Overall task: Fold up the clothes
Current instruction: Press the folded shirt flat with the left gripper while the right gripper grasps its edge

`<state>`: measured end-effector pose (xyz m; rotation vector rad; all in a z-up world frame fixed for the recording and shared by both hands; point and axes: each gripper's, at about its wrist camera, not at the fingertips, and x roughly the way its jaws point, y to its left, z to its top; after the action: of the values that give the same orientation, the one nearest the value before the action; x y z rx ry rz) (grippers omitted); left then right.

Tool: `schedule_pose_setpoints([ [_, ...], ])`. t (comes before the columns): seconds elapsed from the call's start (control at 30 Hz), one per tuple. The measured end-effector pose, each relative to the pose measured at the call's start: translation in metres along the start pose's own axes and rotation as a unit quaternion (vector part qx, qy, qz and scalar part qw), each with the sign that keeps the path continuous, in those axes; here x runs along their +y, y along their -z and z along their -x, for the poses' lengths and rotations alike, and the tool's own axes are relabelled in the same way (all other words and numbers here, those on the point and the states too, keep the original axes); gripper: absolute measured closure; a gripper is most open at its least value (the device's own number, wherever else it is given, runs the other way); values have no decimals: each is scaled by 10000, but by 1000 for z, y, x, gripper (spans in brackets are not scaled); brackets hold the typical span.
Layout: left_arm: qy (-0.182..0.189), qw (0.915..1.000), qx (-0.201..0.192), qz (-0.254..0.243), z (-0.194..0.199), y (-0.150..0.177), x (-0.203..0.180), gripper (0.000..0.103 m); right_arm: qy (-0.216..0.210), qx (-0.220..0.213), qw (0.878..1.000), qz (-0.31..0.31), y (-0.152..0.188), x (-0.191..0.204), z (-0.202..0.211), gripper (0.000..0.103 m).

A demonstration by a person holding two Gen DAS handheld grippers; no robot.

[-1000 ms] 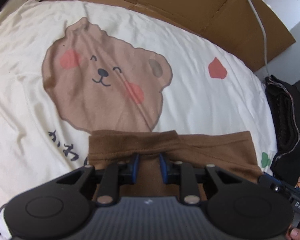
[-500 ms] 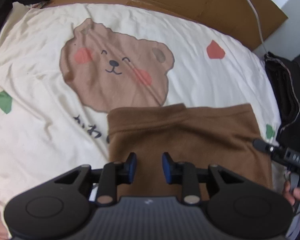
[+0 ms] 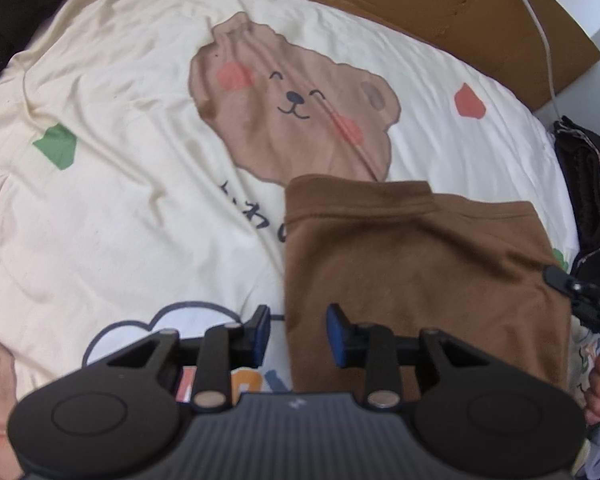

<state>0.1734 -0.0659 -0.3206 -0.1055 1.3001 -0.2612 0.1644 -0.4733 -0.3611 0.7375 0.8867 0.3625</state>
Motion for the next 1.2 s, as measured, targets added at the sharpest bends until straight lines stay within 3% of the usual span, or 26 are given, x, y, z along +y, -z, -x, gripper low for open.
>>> schedule_pose_setpoints([
  [0.1, 23, 10000, -33, -40, 2, 2, 0, 70, 35, 75, 9996, 255, -3, 9, 2, 74],
  [0.13, 35, 10000, -38, -56, 3, 2, 1, 70, 89, 136, 9996, 240, -4, 7, -1, 67],
  [0.3, 75, 10000, -8, -41, 2, 6, 4, 70, 125, 335, 9993, -98, -7, -17, -11, 52],
  [0.6, 374, 9992, -51, 149, 2, 5, 15, 70, -388, 877, 9950, -270, -16, -28, -30, 52],
  [0.67, 424, 9990, -78, 96, 3, 4, 16, 70, -417, 961, 9941, -288, -19, -28, -38, 54],
  [0.73, 490, 9987, -86, 58, 2, 2, 18, 70, -208, 1046, 9941, -216, -21, -25, -41, 80],
  [1.0, 912, 9953, -107, 312, -12, 2, 33, 68, 109, 1132, 9935, -12, -23, -7, -40, 84],
  [1.2, 1509, 9871, -98, 525, -15, 8, 39, 51, 209, 1125, 9934, -2, -24, -8, -42, 85],
])
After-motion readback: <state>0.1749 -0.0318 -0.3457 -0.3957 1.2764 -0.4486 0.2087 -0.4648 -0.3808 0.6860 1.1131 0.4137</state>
